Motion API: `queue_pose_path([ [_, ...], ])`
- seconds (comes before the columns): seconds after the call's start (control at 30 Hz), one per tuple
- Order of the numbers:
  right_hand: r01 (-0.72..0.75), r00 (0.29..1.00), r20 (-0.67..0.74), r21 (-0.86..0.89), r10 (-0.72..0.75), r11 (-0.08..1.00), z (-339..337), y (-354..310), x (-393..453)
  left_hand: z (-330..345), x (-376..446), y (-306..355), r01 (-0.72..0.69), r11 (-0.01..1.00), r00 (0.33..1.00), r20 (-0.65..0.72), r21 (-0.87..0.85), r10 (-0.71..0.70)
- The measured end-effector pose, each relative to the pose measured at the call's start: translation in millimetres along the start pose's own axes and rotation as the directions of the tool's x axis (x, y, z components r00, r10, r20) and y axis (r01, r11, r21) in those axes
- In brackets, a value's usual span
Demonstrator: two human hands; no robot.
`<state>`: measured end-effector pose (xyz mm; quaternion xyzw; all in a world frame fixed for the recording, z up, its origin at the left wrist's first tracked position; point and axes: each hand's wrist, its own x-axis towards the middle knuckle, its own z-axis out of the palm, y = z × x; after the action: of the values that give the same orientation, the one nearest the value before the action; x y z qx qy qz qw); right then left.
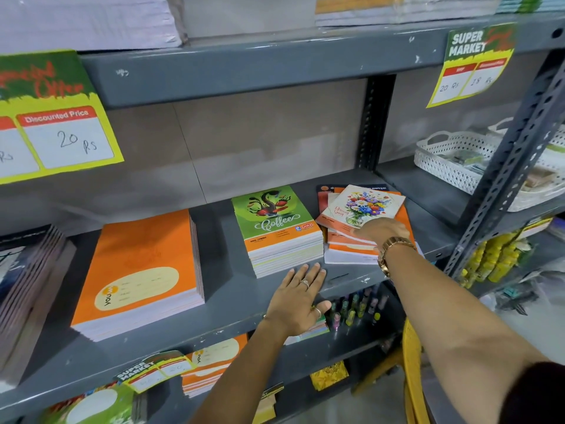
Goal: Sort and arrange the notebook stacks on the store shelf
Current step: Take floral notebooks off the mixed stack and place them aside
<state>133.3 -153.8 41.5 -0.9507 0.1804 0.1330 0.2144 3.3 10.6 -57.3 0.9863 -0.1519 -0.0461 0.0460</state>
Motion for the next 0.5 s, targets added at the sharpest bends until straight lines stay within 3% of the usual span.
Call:
queue_pose_path([
  [0.07, 0.032, 0.999, 0.007, 0.307, -0.035, 0.951, -5, 6, -1, 0, 0, 0, -0.001, 1.0, 1.0, 0.006, 0.0, 0.001],
  [0.13, 0.09, 0.996, -0.045, 0.573, -0.078, 0.814, -8, 3, -1, -1, 0, -1, 0.001, 1.0, 1.0, 0.017, 0.004, -0.001],
  [0.2, 0.086, 0.996, -0.07, 0.727, -0.051, 0.682, -17, -8, -3, -2, 0, 0, -0.002, 1.0, 1.0, 0.021, 0.009, 0.002],
  [0.37, 0.251, 0.954, -0.298, 0.706, -0.044, 0.662, -56, -37, -21, -4, -13, -8, -0.018, 1.0, 1.0, 0.02, 0.007, 0.017],
  [0.5, 0.214, 0.967, -0.136, 0.892, -0.216, 0.398, -72, -53, -38, -6, -30, -20, -0.01, 1.0, 1.0, 0.019, 0.016, 0.01],
])
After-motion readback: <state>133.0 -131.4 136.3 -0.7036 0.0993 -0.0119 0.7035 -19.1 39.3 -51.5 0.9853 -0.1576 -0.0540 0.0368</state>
